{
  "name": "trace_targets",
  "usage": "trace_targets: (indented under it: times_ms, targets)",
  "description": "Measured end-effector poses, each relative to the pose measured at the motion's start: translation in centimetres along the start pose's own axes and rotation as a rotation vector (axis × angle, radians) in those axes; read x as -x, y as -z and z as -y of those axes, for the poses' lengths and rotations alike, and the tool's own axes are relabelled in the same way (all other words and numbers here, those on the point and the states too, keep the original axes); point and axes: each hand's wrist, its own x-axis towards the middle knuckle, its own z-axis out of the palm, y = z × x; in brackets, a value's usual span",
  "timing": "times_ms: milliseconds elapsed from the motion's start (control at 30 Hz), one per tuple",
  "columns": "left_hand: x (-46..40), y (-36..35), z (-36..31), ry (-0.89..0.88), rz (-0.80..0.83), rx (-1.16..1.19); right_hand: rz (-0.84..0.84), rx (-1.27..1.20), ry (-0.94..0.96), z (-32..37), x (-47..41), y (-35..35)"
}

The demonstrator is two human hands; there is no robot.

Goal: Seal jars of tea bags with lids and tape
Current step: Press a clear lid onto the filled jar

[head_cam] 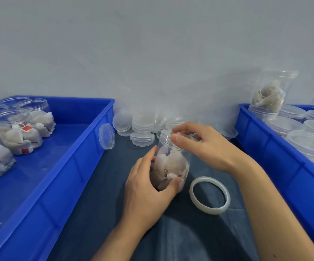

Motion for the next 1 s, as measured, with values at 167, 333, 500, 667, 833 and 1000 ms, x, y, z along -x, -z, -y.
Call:
trace_targets:
  times_ms: [167, 333, 500, 667, 833, 1000]
  targets:
    - [-0.1, 0.2, -0.1, 0.087, 0.048, 0.208, 0.029, -0.121, 0.0, -0.1, 0.3, 0.4]
    - [-0.5, 0.5, 0.0, 0.124, 0.038, 0.424, 0.06, -0.246, 0.018, -0.5, 0.4, 0.7]
    - [-0.8, 0.8, 0.3, 0.146, 0.055, 0.532, 0.08, -0.367, 0.034, -1.0, 0.2, 0.5]
    - [-0.9, 0.9, 0.6, 0.172, 0.083, 0.558, 0.103, -0.403, 0.042, -1.3, 0.2, 0.5]
    - [-0.4, 0.6, 0.5, 0.088, 0.142, 0.364, 0.127, -0.326, 0.021, -1.4, 0.4, 1.0]
    - [-0.2, 0.4, 0.5, 0.066, 0.207, 0.249, 0.135, -0.295, 0.032, -1.2, 0.5, 1.0]
